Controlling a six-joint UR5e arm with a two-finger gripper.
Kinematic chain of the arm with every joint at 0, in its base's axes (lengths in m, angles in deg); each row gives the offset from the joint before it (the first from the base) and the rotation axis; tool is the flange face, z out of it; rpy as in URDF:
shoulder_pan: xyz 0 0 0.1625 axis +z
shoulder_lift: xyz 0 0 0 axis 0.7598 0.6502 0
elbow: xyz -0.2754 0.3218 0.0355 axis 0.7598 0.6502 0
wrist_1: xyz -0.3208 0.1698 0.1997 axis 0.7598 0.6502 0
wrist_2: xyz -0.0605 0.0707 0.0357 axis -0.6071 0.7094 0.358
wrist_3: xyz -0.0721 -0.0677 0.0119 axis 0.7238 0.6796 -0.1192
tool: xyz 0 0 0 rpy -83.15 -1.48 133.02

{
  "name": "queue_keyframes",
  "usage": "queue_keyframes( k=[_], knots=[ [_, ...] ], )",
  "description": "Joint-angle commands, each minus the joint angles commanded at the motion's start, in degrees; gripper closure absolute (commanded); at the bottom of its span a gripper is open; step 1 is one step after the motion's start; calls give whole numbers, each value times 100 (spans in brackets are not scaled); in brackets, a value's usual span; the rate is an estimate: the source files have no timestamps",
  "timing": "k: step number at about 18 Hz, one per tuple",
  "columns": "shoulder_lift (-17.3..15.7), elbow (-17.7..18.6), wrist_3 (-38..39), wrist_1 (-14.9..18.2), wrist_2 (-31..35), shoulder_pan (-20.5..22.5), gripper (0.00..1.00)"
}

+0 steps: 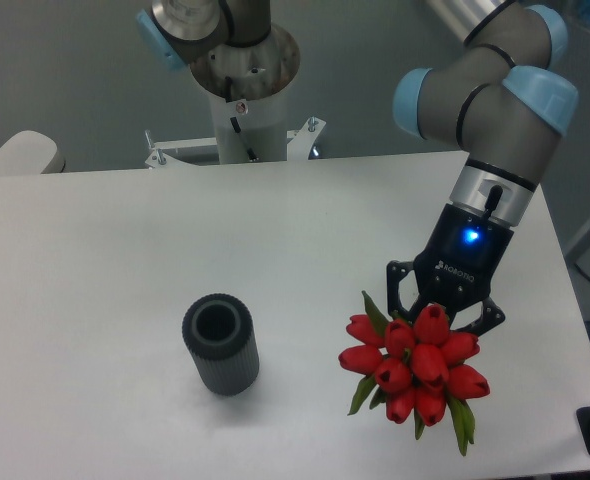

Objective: Pick up the flowers from the table

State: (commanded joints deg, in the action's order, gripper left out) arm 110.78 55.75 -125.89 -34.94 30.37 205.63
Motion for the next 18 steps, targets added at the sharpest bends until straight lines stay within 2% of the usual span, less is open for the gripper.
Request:
queue_keyframes(
  k=[4,18],
  knots=[
    [-26,53,-36,-18,-421,193,74],
    [-70,18,52,-9,-404,167,74]
  ],
)
